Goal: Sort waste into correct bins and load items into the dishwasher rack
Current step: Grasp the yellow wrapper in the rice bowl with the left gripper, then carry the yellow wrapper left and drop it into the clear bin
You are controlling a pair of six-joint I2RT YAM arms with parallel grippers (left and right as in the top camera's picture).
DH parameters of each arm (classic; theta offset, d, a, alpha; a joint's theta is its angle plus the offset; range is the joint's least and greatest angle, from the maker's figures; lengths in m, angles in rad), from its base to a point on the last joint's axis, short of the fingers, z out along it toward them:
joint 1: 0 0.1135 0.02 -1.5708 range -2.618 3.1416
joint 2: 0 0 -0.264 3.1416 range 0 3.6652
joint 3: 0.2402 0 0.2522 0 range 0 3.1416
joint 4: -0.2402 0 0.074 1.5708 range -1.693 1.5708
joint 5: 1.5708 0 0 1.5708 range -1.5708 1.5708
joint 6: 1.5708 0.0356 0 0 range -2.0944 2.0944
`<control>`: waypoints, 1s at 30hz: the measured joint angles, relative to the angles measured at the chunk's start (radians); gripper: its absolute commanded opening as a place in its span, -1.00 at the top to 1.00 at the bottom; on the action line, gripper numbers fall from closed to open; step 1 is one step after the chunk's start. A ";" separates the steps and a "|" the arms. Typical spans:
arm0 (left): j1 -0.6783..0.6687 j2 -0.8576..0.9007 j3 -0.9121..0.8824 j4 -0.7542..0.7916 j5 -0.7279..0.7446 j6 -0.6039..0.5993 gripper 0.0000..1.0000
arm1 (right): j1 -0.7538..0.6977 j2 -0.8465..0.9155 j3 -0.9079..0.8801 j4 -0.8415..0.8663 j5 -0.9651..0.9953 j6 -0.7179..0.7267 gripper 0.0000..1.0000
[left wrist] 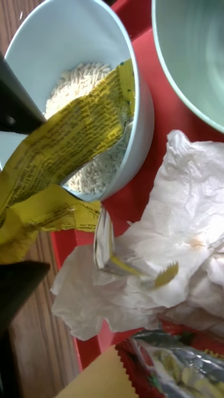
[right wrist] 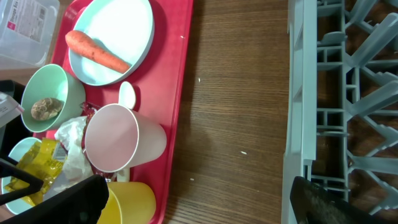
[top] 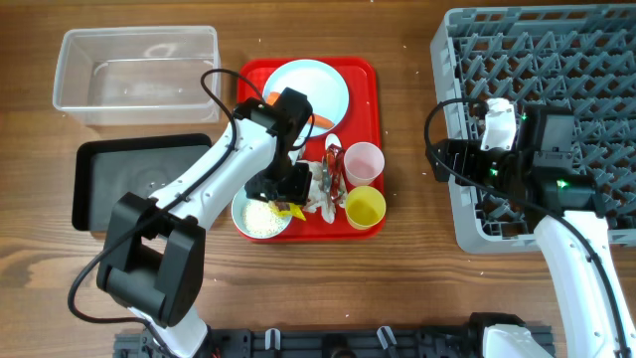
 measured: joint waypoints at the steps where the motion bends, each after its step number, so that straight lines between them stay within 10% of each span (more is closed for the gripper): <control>1: 0.000 0.000 0.000 0.000 0.006 0.000 0.56 | 0.000 0.000 0.000 0.000 0.000 0.000 -0.93; 3: 0.000 0.000 -0.001 0.000 0.025 0.000 0.92 | 0.000 0.000 0.000 0.000 0.000 0.000 -0.92; 11: -0.006 0.001 0.035 -0.127 0.077 -0.007 0.92 | 0.000 0.000 0.000 0.001 0.000 0.000 -0.93; 17: 0.074 0.002 0.422 -0.237 -0.108 -0.008 0.92 | 0.000 0.000 0.000 0.002 0.000 0.000 -0.93; 24: 0.367 0.033 0.510 0.222 -0.386 -0.018 0.92 | 0.000 0.002 0.000 0.003 0.000 0.008 -0.93; 26: 0.463 0.095 0.511 0.309 -0.403 -0.020 0.35 | 0.000 0.002 0.000 0.003 0.000 0.009 -0.92; 28: 0.528 0.174 0.511 0.377 -0.376 -0.022 -1.00 | 0.000 0.002 0.000 0.002 0.000 0.010 -0.93; 30: 0.561 0.233 0.511 0.381 -0.354 -0.027 -1.00 | 0.000 0.002 0.000 0.002 0.000 0.012 -0.92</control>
